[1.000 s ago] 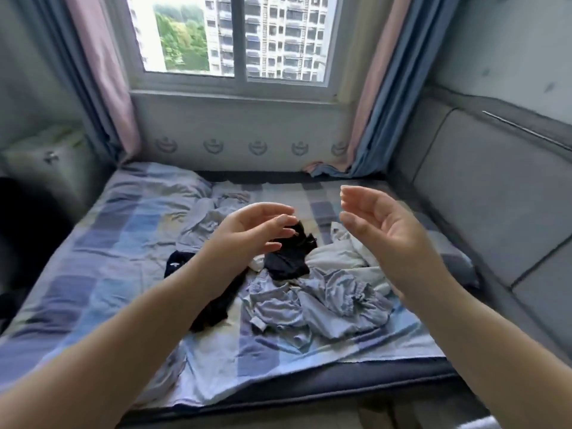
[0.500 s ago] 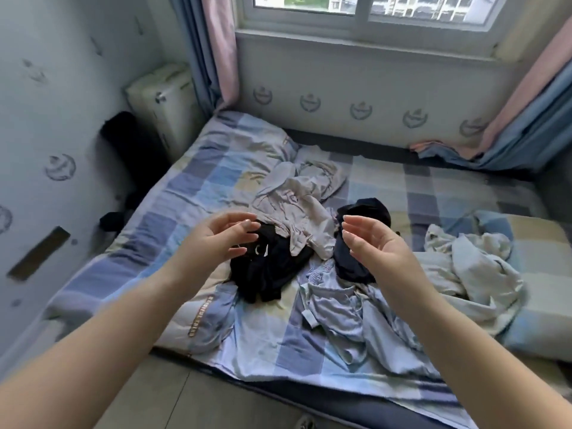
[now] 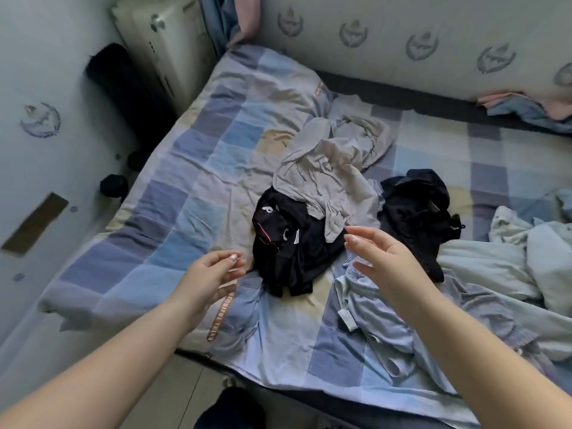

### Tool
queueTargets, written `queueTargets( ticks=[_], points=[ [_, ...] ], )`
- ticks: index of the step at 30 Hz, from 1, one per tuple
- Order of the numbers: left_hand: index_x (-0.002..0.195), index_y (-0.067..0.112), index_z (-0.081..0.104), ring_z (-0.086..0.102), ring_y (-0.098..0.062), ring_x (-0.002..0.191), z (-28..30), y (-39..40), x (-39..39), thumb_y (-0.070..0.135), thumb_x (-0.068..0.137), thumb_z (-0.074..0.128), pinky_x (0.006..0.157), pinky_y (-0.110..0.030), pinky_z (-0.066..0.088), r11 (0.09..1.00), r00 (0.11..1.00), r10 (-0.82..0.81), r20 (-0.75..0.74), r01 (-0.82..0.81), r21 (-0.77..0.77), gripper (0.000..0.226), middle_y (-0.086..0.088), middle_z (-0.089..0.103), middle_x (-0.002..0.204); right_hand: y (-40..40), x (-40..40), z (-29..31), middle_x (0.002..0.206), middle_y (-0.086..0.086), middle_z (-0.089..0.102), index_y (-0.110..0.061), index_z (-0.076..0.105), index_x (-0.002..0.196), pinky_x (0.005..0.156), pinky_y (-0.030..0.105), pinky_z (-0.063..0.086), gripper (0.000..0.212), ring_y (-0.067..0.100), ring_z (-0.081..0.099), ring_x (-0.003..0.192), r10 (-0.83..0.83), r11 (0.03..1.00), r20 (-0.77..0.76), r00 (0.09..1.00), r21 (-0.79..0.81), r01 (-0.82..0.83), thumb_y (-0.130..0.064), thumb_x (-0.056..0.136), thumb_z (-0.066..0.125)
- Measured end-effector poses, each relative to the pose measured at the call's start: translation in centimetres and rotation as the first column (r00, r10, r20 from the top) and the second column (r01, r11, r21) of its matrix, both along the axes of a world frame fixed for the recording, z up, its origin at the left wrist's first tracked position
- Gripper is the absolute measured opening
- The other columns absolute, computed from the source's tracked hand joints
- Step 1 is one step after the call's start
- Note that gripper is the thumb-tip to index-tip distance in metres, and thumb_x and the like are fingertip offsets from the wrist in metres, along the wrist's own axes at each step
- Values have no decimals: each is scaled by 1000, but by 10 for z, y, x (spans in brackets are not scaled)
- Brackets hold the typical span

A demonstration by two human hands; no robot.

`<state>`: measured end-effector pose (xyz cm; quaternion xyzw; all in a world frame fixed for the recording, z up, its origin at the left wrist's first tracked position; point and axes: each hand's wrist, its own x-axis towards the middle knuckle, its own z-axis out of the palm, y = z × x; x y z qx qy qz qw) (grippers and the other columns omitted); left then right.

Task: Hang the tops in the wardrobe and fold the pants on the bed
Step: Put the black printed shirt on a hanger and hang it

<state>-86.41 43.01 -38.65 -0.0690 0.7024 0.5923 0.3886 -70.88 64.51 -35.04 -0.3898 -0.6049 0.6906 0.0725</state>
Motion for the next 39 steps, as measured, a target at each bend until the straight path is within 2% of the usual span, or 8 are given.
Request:
queueTargets(
  ticks=[9, 15, 18, 21, 24, 29, 36, 39],
  points=[
    [100, 18, 64, 62, -12, 95, -156, 49, -119, 17, 97, 53, 82, -29, 49, 977, 985, -164, 44, 169, -133, 12, 0, 67, 103, -15, -114, -169, 103, -8, 66, -25, 64, 105, 77, 11, 45, 15, -9, 61, 86, -19, 999, 174, 985, -27, 24, -19, 91, 62],
    [94, 30, 63, 56, -5, 103, -244, 72, -156, 17, 94, 56, 91, -30, 47, 952, 963, -267, -26, 260, -162, 14, 8, 61, 107, -28, -159, -274, 130, -7, 55, -28, 57, 124, 96, 20, 36, 35, 2, 47, 119, 21, 998, 307, 952, 56, -39, -25, 90, 63],
    [117, 29, 54, 53, -10, 114, -280, 85, -169, 21, 92, 61, 103, -37, 43, 947, 960, -279, -39, 268, -179, 27, 4, 52, 123, -26, -173, -316, 148, -7, 37, -29, 49, 135, 104, 18, 25, 50, 4, 30, 136, 13, 983, 380, 925, 166, -82, -30, 87, 64],
    [130, 32, 42, 56, -1, 101, -306, 97, -177, 28, 90, 64, 95, -34, 46, 962, 972, -235, 12, 234, -137, 46, 10, 55, 114, -23, -180, -350, 158, -1, 15, -32, 36, 144, 102, 20, 21, 65, 9, 17, 144, 47, 979, 465, 884, 154, -133, -34, 86, 66],
    [114, 28, 52, 60, -4, 100, -322, 108, -181, 33, 90, 62, 89, -31, 49, 948, 958, -281, 52, 286, -140, 26, 12, 62, 107, -23, -183, -373, 158, 4, 9, -32, 24, 148, 98, 22, 28, 77, 14, 23, 142, 78, 967, 572, 817, 155, -201, -34, 85, 68],
    [90, 17, 61, 65, -17, 99, -332, 114, -182, 18, 99, 47, 95, -39, 50, 939, 960, -277, 36, 278, -204, 17, -4, 69, 103, -26, -180, -384, 124, 4, 52, -31, 20, 149, 81, 28, 48, 79, 18, 59, 90, 97, 956, 621, 778, 161, -247, -18, 85, 64],
    [99, 10, 59, 65, -14, 93, -313, 103, -162, 15, 99, 47, 74, -26, 48, 963, 980, -199, -1, 195, -188, 13, -7, 69, 101, -13, -166, -347, 60, -10, 57, -31, 66, 107, 45, 17, 36, 42, 7, 42, 45, -104, 994, 417, 903, 14, 108, -3, 82, 47],
    [109, 7, 57, 65, -11, 82, -290, 97, -147, 6, 95, 53, 68, -18, 47, 967, 982, -188, -6, 184, -175, 15, -6, 68, 93, -5, -154, -307, 67, 0, 61, -35, 72, 92, 60, 26, 37, 47, 16, 46, 61, -123, 988, 348, 930, -40, 146, -2, 79, 43]
  ],
)
